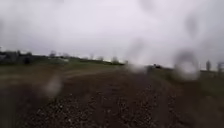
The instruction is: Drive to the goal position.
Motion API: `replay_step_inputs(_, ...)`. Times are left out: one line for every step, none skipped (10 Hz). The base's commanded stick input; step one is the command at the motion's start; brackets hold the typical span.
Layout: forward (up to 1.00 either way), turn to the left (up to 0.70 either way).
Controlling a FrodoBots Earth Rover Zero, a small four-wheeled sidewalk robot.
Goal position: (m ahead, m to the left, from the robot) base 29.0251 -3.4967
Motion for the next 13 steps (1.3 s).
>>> replay_step_inputs(1.00,0.00)
replay_step_inputs(1.00,0.00)
replay_step_inputs(1.00,0.00)
replay_step_inputs(1.00,0.00)
replay_step_inputs(1.00,0.00)
replay_step_inputs(1.00,0.00)
replay_step_inputs(1.00,0.00)
replay_step_inputs(1.00,0.00)
replay_step_inputs(1.00,0.00)
replay_step_inputs(1.00,0.00)
replay_step_inputs(1.00,0.00)
replay_step_inputs(1.00,0.00)
replay_step_inputs(1.00,0.00)
